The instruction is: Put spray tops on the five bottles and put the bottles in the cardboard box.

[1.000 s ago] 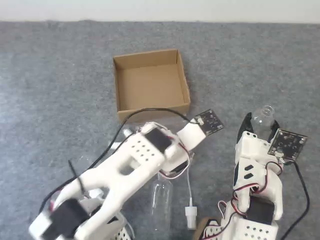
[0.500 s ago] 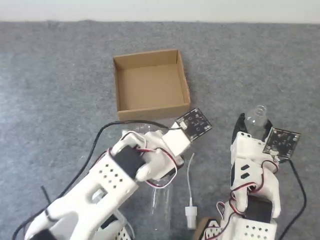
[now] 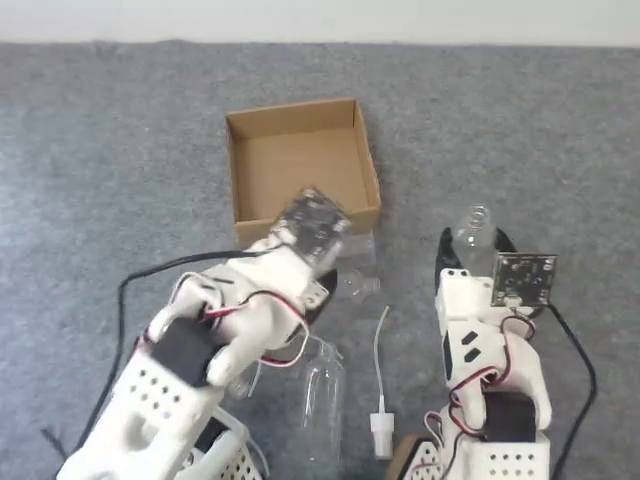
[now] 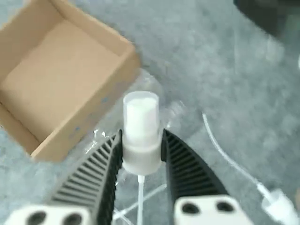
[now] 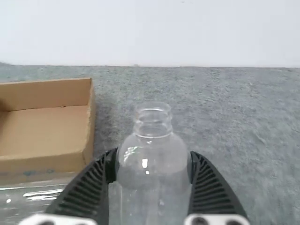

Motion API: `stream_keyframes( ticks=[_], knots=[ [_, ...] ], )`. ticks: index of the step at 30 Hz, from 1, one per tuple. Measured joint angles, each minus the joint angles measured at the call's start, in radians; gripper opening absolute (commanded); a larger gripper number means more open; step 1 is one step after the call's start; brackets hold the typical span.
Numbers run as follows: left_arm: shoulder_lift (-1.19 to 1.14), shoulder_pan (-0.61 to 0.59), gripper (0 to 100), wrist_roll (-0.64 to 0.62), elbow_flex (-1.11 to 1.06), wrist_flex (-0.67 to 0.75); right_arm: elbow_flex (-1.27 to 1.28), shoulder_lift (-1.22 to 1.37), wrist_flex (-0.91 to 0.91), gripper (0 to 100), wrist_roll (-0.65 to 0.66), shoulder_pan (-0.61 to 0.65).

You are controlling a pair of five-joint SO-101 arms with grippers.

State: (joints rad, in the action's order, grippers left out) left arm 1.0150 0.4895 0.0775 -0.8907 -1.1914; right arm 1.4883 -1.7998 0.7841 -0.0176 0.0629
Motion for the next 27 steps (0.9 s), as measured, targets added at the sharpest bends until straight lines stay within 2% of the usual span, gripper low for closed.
stream_keyframes(
  ticks=[5, 11, 19, 24, 27],
  knots=[
    [0.146, -0.055, 1, -0.071, -0.055, 0.055, 0.000, 0.000, 0.000, 6.5, 0.002, 0.077],
    [0.324, -0.114, 1, -0.091, -0.103, 0.121, 0.000, 0.000, 0.000, 6.5, 0.005, 0.155],
    [0.506, -0.129, 1, -0.124, -0.135, 0.195, 0.000, 0.000, 0.000, 6.9, 0.005, 0.298],
    [0.569, -0.226, 1, -0.184, -0.135, 0.242, 0.000, 0.000, 0.000, 6.9, 0.008, 0.362],
    [0.586, -0.272, 1, -0.210, -0.135, 0.282, 0.000, 0.000, -0.063, 6.9, 0.008, 0.404]
  ],
)
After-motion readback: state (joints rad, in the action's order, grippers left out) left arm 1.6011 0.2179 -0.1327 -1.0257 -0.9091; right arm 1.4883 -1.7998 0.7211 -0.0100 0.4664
